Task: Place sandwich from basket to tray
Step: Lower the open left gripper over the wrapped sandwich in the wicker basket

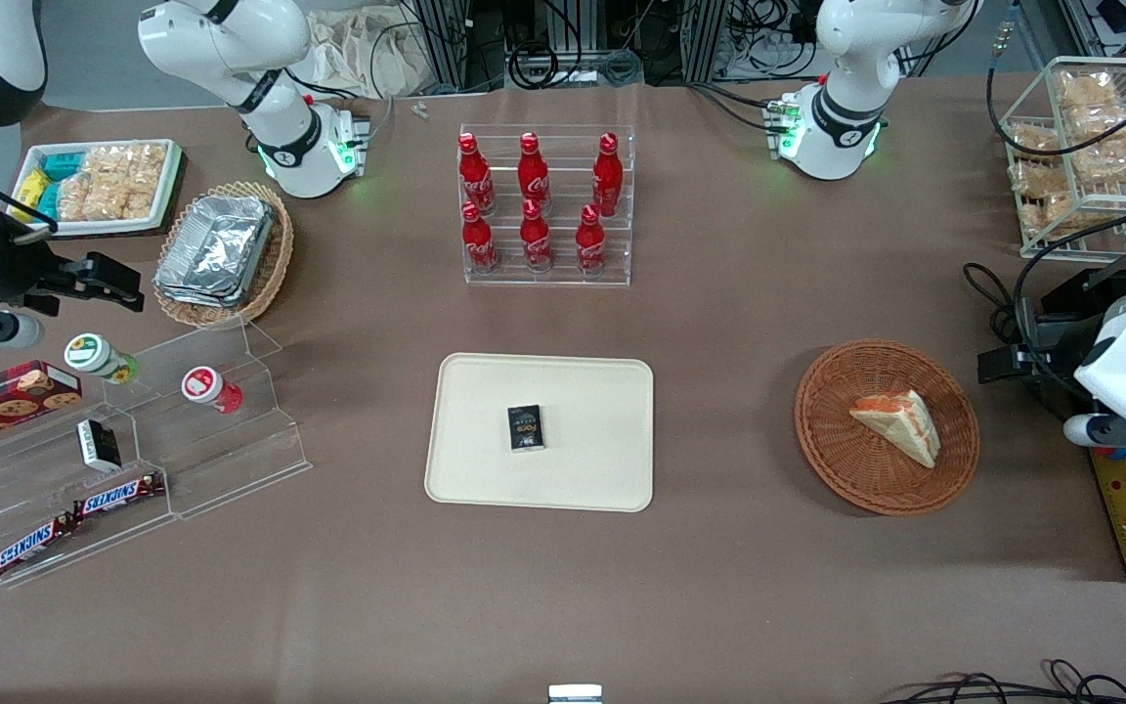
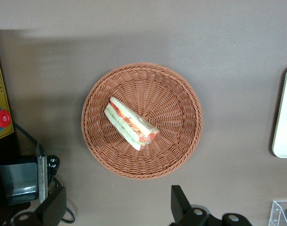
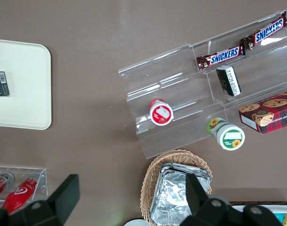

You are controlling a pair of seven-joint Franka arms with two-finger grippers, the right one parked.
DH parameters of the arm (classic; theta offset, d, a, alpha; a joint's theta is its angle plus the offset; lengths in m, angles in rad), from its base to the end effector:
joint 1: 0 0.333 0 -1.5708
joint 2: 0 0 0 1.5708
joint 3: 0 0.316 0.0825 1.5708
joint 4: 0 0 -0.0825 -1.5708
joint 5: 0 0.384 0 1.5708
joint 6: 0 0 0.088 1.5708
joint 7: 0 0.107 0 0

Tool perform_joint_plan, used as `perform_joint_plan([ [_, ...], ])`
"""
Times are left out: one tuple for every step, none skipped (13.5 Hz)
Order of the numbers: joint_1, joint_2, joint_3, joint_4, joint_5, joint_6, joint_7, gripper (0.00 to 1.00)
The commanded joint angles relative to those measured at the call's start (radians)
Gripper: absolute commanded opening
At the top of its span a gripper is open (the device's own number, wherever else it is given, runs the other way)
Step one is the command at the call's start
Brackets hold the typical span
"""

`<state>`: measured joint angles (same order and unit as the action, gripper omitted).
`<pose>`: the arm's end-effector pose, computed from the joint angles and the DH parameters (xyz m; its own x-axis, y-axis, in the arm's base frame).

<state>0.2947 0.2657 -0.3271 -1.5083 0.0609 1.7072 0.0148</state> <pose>0.6339 0.0074 0.5145 0.9974 -0.0492 -0.0523 -0.0479 -0.9985 0.0254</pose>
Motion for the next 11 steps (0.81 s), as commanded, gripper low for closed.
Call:
perform_joint_plan([
  [-0.003,0.02,-0.003,0.034,-0.007,-0.028,-0.016,1.0],
  [-0.003,0.021,-0.003,0.04,-0.006,-0.027,-0.016,1.0],
  [-0.002,0.024,-0.003,0.04,-0.013,-0.027,-0.018,1.0],
  [-0.003,0.024,-0.003,0.033,-0.004,-0.026,-0.044,1.0],
  [-0.003,0.032,-0.003,0.03,0.0,-0.024,-0.089,1.0],
  [-0.003,0.039,-0.003,0.025,-0.001,-0.023,-0.167,1.0],
  [-0.003,0.037,-0.003,-0.001,0.002,-0.002,-0.27,1.0],
  [-0.002,0.027,-0.003,-0.045,0.002,0.065,-0.365,1.0],
  [-0.002,0.02,-0.003,-0.096,0.0,0.121,-0.451,1.0],
  [-0.002,0.012,-0.003,-0.142,0.0,0.171,-0.507,1.0],
  [0.003,0.007,-0.003,-0.182,0.002,0.214,-0.535,1.0],
])
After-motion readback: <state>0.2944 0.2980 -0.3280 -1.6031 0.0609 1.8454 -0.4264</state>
